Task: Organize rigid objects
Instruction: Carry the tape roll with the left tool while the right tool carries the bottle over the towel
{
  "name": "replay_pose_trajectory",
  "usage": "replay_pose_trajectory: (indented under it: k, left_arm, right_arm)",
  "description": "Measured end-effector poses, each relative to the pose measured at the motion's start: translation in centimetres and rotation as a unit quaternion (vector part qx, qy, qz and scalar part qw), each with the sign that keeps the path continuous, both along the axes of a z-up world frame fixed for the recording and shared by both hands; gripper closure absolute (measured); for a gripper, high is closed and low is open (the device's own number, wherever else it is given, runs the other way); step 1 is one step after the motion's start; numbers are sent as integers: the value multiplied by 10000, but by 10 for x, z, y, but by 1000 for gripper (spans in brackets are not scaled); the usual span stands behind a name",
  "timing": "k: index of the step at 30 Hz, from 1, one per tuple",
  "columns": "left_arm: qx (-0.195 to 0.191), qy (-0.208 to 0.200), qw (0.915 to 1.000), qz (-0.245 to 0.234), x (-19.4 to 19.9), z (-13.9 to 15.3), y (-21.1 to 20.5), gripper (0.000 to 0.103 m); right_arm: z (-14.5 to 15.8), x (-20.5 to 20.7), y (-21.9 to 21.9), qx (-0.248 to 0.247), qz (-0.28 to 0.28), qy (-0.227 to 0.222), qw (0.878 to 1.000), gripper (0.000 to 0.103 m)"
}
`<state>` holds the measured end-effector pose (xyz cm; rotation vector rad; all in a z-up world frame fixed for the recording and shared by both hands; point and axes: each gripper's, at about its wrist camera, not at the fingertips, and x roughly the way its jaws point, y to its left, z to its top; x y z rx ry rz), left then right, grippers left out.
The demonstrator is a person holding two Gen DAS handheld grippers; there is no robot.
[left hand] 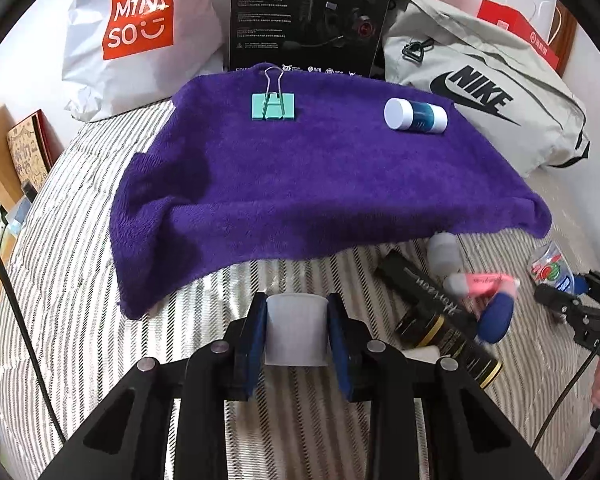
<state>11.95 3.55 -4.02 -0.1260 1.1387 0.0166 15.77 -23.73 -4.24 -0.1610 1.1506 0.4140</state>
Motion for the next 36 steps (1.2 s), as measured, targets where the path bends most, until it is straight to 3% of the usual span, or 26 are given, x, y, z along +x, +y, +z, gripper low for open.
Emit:
replay_pose_trajectory:
  k: [6, 9, 14, 17, 36]
  left_arm:
    - [184, -31, 9998, -51, -4, -1, -5, 72]
    - [157, -76, 9998, -26, -5, -1, -8, 62]
    - [292, -139, 9994, 107, -6, -2, -11, 67]
    - [296, -91, 9995, 45, -6, 0, -11, 75]
    - [-193, -283, 9993, 158, -9, 24, 10, 75]
  right_arm:
    - [-2, -7, 2, -160, 30, -112, 9998, 59]
    - [-2, -9, 3, -219, 88, -164, 9996, 59]
    - [-2, -12, -1, -99, 96, -267, 9996, 58]
    - [-2, -13, -2, -103, 84, -282, 9995, 60]
    - [23, -6, -4, 409, -17, -143, 9991, 61]
